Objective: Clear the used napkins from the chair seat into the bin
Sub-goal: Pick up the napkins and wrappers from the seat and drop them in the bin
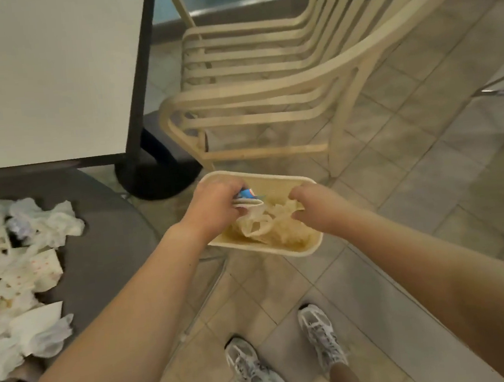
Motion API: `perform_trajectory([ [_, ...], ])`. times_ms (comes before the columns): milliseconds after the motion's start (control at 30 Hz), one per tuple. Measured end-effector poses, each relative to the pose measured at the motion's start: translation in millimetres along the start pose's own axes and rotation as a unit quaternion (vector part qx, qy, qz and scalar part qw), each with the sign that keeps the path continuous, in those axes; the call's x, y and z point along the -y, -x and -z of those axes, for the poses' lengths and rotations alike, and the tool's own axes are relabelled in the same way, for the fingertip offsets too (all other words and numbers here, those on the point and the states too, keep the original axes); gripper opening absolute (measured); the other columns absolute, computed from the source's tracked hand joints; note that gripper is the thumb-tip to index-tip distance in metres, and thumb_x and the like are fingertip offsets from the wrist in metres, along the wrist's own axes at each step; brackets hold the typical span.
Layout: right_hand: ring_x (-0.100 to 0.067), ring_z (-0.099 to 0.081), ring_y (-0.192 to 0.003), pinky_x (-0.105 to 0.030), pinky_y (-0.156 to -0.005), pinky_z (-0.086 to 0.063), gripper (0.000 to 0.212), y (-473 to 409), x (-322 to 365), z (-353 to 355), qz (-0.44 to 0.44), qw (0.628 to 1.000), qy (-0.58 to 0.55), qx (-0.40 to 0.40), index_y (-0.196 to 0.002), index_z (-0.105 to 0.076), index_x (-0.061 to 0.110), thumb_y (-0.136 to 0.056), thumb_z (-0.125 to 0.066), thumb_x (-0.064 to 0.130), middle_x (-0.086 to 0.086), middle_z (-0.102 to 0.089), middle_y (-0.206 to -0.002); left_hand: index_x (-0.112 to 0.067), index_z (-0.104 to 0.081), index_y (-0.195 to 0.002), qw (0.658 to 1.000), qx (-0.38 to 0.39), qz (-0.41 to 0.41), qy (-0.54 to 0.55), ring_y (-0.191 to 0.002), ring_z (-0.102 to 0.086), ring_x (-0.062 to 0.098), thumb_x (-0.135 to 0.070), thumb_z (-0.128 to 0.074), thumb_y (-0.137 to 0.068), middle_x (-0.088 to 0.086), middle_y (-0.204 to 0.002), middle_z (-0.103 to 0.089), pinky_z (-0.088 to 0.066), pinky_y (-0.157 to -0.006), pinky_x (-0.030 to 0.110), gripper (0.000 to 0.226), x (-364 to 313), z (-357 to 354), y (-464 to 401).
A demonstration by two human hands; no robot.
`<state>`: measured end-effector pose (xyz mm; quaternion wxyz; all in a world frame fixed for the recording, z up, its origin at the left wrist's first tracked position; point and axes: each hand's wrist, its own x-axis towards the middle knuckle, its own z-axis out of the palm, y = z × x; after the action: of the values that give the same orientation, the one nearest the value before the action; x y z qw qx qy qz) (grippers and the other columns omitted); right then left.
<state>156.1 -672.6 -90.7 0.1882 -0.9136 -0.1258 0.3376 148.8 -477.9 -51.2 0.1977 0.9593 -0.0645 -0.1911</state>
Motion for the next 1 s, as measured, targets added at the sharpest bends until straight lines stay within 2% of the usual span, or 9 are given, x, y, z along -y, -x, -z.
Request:
perform_trajectory([
  [100, -0.029, -0.049, -0.121, -0.037, -0.101, -0.043, 0.041, -4, -1, -5, 0.000, 1.000, 0.005, 0.001, -0.135, -0.047, 0.010, -0.094, -0.051, 0.015, -0.011, -0.047, -0.136, -0.027, -0.047, -0.131, 0.998, 0.053, 0.009, -0.023, -0.129, -0.039, 0.015, -0.007, -0.061, -0.077, -0.006, -0.134, -0.050, -0.031, -0.103, 0.033, 0.059, 8, -9, 3],
  [167, -0.028, -0.048, -0.122, -0.036, -0.101, -0.043, 0.039, -7, 4, -6, 0.007, 1.000, 0.014, 0.010, -0.134, -0.047, 0.011, -0.095, -0.048, 0.013, -0.010, -0.048, -0.135, -0.028, -0.038, -0.137, 0.998, 0.063, 0.015, -0.029, -0.135, -0.032, 0.016, -0.005, -0.059, -0.078, -0.005, -0.142, -0.042, -0.028, -0.108, 0.037, 0.067, 16, -7, 10],
  [300, -0.026, -0.052, -0.118, -0.036, -0.096, -0.046, 0.037, -14, 33, -7, 0.031, 0.999, 0.032, 0.008, -0.132, -0.049, 0.016, -0.096, -0.046, 0.016, -0.007, -0.052, -0.132, -0.027, -0.037, -0.138, 0.997, 0.052, 0.054, -0.012, -0.135, -0.030, 0.019, -0.016, -0.062, -0.082, -0.004, -0.144, -0.038, -0.025, -0.110, 0.038, 0.063, 41, 3, 30],
  [433, -0.026, -0.055, -0.114, -0.036, -0.095, -0.047, 0.035, -23, 85, -11, 0.079, 0.995, 0.058, -0.010, -0.129, -0.054, 0.019, -0.095, -0.043, 0.016, -0.004, -0.057, -0.128, -0.027, -0.039, -0.137, 0.996, 0.014, 0.087, 0.024, -0.133, -0.033, 0.018, -0.026, -0.063, -0.083, -0.004, -0.140, -0.041, -0.031, -0.109, 0.038, 0.059, 77, 14, 55],
  [600, -0.029, -0.055, -0.115, -0.038, -0.098, -0.046, 0.033, -40, 170, -35, 0.165, 0.984, 0.070, 0.001, -0.125, -0.055, 0.016, -0.094, -0.043, 0.014, -0.009, -0.058, -0.126, -0.022, -0.040, -0.138, 0.989, -0.026, 0.140, 0.039, -0.136, -0.030, 0.023, -0.024, -0.059, -0.087, 0.003, -0.144, -0.038, -0.028, -0.111, 0.042, 0.054, 137, 27, 106],
  [767, -0.030, -0.055, -0.113, -0.042, -0.096, -0.047, 0.030, -52, 254, -74, 0.240, 0.966, 0.086, 0.038, -0.122, -0.056, 0.014, -0.094, -0.047, 0.019, -0.011, -0.057, -0.120, -0.016, -0.051, -0.129, 0.969, -0.093, 0.218, 0.068, -0.126, -0.041, 0.025, -0.018, -0.059, -0.086, 0.005, -0.131, -0.049, -0.035, -0.105, 0.042, 0.043, 205, 26, 171],
  [867, -0.031, -0.051, -0.118, -0.040, -0.098, -0.045, 0.033, -56, 294, -102, 0.265, 0.956, 0.101, 0.071, -0.125, -0.053, 0.010, -0.094, -0.048, 0.019, -0.013, -0.055, -0.125, -0.012, -0.053, -0.127, 0.952, -0.123, 0.267, 0.086, -0.124, -0.043, 0.026, -0.012, -0.057, -0.087, 0.008, -0.129, -0.051, -0.037, -0.104, 0.039, 0.040, 241, 20, 208],
  [1000, -0.029, -0.046, -0.124, -0.041, -0.101, -0.042, 0.039, -60, 338, -141, 0.292, 0.943, 0.114, 0.116, -0.133, -0.047, 0.015, -0.095, -0.049, 0.025, -0.009, -0.049, -0.133, -0.012, -0.052, -0.127, 0.925, -0.138, 0.340, 0.100, -0.124, -0.041, 0.026, -0.009, -0.052, -0.088, 0.007, -0.131, -0.049, -0.037, -0.102, 0.038, 0.040, 286, 8, 248],
])
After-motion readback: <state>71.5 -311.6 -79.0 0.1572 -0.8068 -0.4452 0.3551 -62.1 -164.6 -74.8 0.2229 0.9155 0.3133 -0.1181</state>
